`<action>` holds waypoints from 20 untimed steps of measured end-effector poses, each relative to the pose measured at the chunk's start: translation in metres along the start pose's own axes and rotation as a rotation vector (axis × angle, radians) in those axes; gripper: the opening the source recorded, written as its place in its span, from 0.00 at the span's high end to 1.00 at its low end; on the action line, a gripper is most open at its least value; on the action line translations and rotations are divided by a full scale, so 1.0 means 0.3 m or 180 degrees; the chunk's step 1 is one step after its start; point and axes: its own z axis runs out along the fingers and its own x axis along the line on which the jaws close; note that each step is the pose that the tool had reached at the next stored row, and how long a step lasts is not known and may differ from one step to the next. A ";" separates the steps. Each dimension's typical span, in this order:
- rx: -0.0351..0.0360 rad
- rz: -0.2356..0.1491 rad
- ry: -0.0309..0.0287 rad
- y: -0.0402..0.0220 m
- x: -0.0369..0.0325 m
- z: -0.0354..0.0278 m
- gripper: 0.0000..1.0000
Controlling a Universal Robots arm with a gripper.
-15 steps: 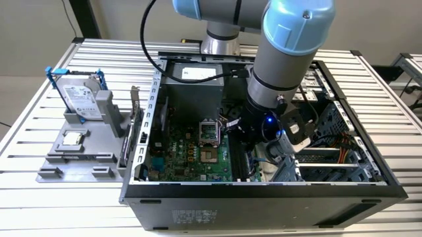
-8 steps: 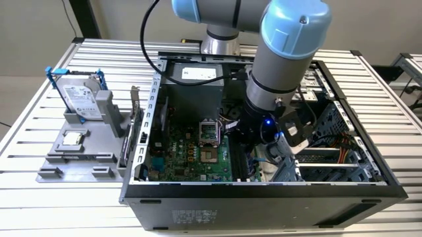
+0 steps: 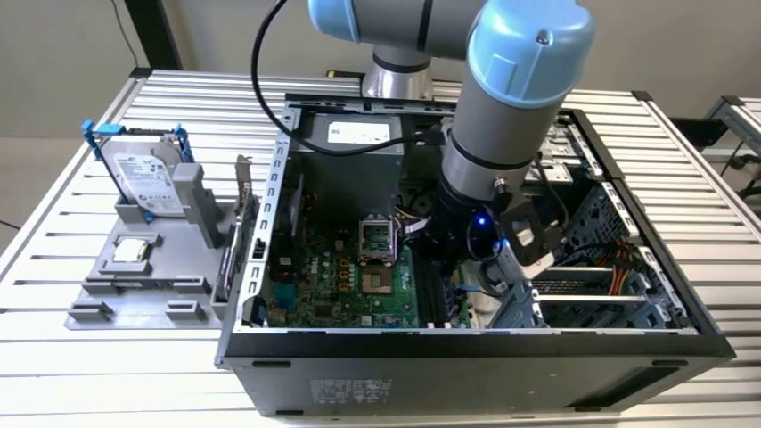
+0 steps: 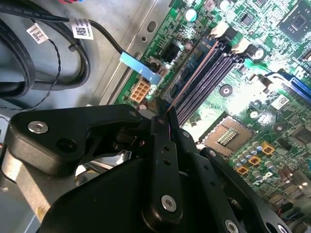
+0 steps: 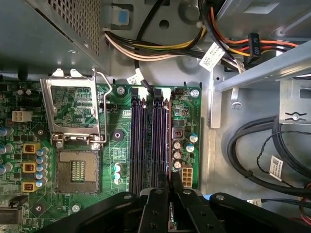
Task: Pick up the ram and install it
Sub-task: 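Insert the ram into the slot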
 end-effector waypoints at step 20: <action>0.0000 0.0007 -0.0001 0.007 0.002 0.005 1.00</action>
